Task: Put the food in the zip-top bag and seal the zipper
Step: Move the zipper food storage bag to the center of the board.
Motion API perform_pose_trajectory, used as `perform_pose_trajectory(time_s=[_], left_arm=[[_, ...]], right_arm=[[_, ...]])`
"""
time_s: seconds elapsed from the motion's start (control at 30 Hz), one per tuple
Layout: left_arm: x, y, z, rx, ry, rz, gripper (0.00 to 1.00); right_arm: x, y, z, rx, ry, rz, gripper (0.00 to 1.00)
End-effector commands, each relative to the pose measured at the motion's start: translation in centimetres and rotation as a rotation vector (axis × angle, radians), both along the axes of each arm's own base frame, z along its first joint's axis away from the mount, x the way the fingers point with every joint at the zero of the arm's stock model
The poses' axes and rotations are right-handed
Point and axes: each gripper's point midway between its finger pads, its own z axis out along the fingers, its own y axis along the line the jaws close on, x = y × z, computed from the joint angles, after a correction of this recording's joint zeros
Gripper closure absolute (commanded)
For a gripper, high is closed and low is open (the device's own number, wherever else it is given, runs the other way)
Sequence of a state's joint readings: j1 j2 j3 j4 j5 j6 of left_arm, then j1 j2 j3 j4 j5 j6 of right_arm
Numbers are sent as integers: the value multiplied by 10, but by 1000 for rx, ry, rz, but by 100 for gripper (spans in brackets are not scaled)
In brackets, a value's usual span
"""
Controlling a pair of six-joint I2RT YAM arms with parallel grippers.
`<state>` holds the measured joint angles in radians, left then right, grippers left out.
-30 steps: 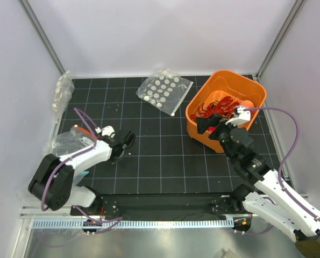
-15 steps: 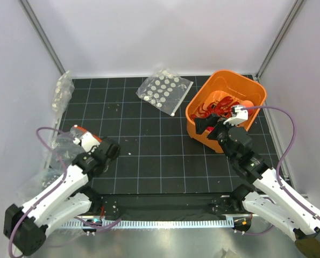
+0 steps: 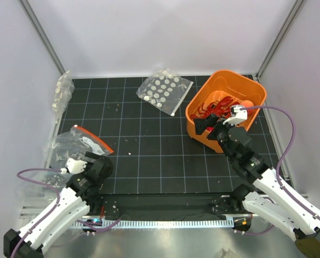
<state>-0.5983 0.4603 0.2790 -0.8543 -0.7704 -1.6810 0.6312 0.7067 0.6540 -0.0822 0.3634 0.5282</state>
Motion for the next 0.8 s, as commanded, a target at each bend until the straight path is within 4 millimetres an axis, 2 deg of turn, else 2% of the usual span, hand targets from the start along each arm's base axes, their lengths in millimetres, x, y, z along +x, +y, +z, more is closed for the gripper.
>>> perform_pose_trajectory(time_s=[0.0,0.1,0.17,0.3,0.4,0.47,0.6,0.7,0.73,0.77], left_arm=[[14,15,12,-31,-133,178,0],[12,26,12,-10,-141,264,0],[15,36,20,29,-190,312,0],[31,38,33,80,-279,318,0],[38,41,34,79,-312,362,1],[41,45,27,87,-294,396,8],[58,38,14,30,-278,427,14],[68,35,13,60,-245,435,32],[71,35,15,70,-241,439,61],[76,33,20,76,-240,434,74]], right_arm=[[2,1,13,27,-49,3,0],[2,2,12,24,-45,6,0],[2,2,12,25,-46,6,0],[2,2,12,25,-46,5,0],[2,4,10,23,-45,12,0],[3,5,9,24,-43,15,0],[4,6,9,19,-40,17,1],[4,5,8,17,-39,14,0],[4,5,7,16,-37,11,0],[4,5,7,16,-38,12,0]])
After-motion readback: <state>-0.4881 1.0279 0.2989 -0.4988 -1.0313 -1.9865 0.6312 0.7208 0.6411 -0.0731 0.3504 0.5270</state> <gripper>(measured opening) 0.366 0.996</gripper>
